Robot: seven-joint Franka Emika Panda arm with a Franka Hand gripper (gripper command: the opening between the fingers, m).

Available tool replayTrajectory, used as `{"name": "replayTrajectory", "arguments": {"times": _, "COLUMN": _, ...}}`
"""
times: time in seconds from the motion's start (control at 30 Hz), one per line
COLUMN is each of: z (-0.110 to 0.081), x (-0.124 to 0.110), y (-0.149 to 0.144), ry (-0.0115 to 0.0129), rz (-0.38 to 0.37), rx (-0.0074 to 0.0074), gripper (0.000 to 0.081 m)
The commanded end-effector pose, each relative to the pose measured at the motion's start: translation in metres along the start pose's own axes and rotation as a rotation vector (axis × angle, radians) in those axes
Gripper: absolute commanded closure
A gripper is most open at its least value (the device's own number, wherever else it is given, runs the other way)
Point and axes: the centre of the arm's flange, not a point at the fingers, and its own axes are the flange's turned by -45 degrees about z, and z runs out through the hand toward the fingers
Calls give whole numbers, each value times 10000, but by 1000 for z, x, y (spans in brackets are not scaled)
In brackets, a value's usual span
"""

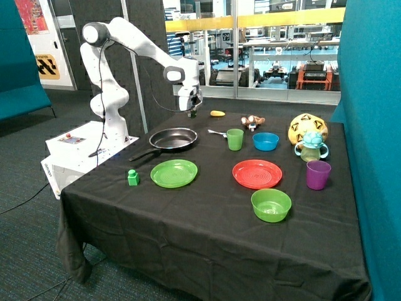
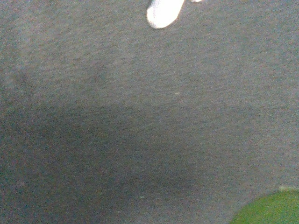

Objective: Cook the capsicum and place it on a plate

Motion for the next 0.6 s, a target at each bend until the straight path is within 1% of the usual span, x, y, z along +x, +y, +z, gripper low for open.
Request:
{"name": "replayTrajectory", "arguments": {"times": 0.0, "z": -23, "x": 7, "y": 36, "ry": -2, "rz": 138, "rx": -13, "gripper": 808}}
{"name": "replayTrajectory", "arguments": {"times": 0.1, "z": -27, "x": 6, "y": 53, "ry": -2, "rz": 149, "rx": -13, "gripper": 808}}
{"name": "replayTrajectory", "arguments": {"times": 0.2, "z": -29, "x": 5, "y": 64, "ry": -2, "rz": 69, "rx": -13, "gripper": 808}}
{"name": "replayTrajectory", "arguments": {"times": 0.43, "z": -31, "x": 5, "y": 95, "ry": -3, "rz": -783, "rx": -12, "gripper": 808}}
{"name": "replayTrajectory", "arguments": {"times": 0.57, "z": -31, "x": 5, "y": 104, "ry": -3, "rz": -891, "rx": -12, "gripper": 808}}
